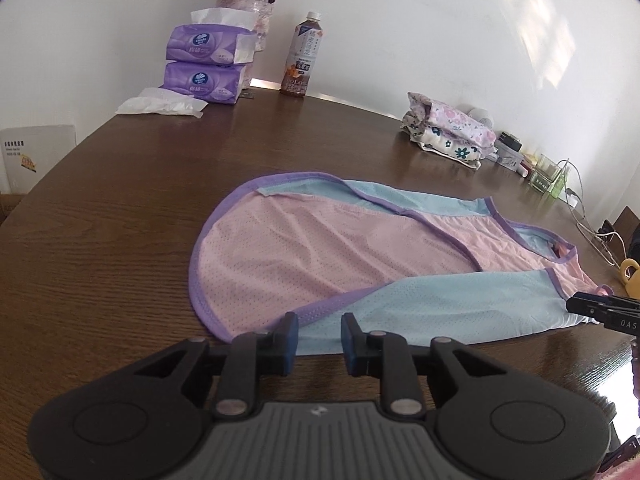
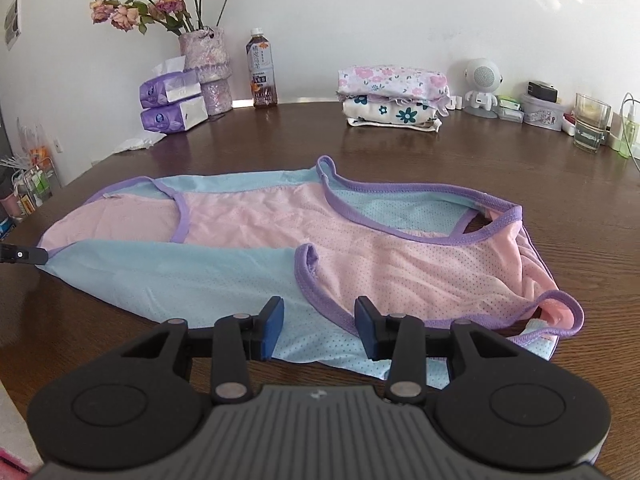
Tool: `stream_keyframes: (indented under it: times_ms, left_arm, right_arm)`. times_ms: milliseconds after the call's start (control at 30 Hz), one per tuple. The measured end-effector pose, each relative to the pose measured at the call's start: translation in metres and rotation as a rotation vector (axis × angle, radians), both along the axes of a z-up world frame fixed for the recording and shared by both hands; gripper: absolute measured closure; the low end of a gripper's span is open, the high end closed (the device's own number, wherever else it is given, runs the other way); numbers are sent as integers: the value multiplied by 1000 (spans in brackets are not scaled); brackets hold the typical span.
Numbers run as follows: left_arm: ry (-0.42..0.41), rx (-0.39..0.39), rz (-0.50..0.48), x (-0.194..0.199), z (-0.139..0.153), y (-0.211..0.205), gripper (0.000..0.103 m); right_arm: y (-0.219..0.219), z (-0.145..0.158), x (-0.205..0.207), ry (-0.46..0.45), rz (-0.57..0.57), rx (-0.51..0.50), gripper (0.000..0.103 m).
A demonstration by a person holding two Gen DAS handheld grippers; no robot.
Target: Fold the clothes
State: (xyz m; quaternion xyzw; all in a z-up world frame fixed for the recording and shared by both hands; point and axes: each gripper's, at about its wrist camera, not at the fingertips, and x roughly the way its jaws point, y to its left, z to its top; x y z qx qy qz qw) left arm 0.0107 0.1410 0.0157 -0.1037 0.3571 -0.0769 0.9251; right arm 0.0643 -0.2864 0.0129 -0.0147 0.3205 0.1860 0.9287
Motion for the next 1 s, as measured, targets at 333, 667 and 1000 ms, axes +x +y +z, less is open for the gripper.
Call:
stream_keyframes:
  times_ms: [333,667,1000]
  left_arm:
    - [-57,3,-138,8,6,-54,56]
    - [-72,96,-454,40,5,-166,56]
    - [-137,211,-824,64,9,-321,59]
  right_arm:
    - [-26,18,-29,-91,-39,-57,60]
    - [-95,15,-35,-71,-276,-147,60]
    - [-113,8,-12,-53,-224,-145,60]
